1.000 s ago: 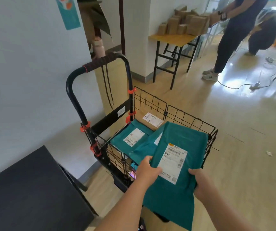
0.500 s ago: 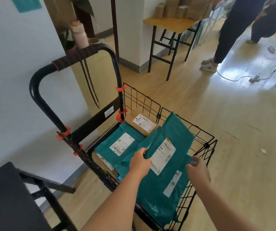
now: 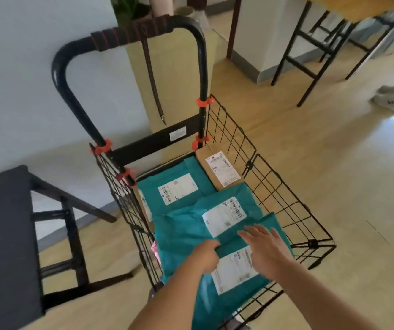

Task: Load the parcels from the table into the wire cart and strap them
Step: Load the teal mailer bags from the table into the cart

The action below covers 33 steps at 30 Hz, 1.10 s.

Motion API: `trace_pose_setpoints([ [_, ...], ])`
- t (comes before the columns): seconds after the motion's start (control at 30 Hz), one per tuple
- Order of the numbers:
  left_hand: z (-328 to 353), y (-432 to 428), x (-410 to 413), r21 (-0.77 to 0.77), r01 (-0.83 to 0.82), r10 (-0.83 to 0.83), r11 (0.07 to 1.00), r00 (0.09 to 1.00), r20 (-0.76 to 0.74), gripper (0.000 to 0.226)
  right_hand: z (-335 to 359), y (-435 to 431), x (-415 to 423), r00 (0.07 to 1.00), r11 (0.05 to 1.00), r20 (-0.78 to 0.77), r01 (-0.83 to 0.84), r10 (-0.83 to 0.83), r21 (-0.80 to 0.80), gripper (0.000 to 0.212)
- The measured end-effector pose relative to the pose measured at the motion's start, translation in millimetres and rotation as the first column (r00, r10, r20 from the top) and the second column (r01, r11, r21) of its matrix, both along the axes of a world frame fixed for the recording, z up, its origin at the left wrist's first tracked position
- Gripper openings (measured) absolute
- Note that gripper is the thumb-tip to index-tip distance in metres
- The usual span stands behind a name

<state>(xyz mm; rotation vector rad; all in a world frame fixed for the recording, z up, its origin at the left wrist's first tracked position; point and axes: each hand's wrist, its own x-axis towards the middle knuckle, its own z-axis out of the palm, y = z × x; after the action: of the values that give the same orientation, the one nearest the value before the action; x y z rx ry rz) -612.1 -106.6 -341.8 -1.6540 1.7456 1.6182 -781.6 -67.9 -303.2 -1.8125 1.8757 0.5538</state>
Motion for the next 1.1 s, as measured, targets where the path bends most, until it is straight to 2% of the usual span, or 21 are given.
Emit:
trace_pose_setpoints([
  [0.07,-11,4,-2,-0.024,-0.033,0.034,0.999,0.998,0.062,0.046,-15,-11,-7,0.993,0.989,-0.015,-0.111,0.113,0.092,0.080],
  [0.17,-21,9,-4,-0.028,-0.075,0.078,0.997,0.991,0.109,0.048,-30,-27,-6,0.966,0.959,-0.038,-0.248,0.256,0.139,0.076],
  [0.33,-30,20,-7,-0.011,-0.078,0.079,0.997,0.978,0.191,0.052,-41,-56,12,0.932,0.911,-0.042,-0.341,0.359,0.232,0.036],
  [0.53,-32,26,-9,-0.113,-0.071,0.102,0.991,0.949,0.298,0.070,-45,-73,22,0.923,0.883,-0.092,-0.325,0.375,0.338,0.023],
  [0.67,-33,21,-8,-0.170,-0.126,0.169,0.977,0.948,0.269,0.075,-47,-84,23,0.926,0.886,-0.128,-0.289,0.354,0.364,0.031],
  [0.83,-31,15,0,-0.102,-0.275,0.288,0.956,0.948,0.135,0.060,-52,-100,14,0.953,0.855,-0.119,-0.191,0.279,0.482,0.043],
  [0.93,-29,16,6,-0.069,-0.303,0.309,0.950,0.947,0.092,0.051,-54,-101,14,0.948,0.824,-0.153,-0.154,0.279,0.545,0.049],
  [1.0,-29,18,7,-0.062,-0.304,0.309,0.951,0.946,0.094,0.049,-60,-95,15,0.947,0.836,-0.155,-0.163,0.282,0.524,0.037],
  [1.1,-31,20,8,-0.062,-0.327,0.332,0.943,0.938,0.098,0.047,-65,-84,13,0.960,0.901,-0.144,-0.165,0.240,0.400,0.009],
])
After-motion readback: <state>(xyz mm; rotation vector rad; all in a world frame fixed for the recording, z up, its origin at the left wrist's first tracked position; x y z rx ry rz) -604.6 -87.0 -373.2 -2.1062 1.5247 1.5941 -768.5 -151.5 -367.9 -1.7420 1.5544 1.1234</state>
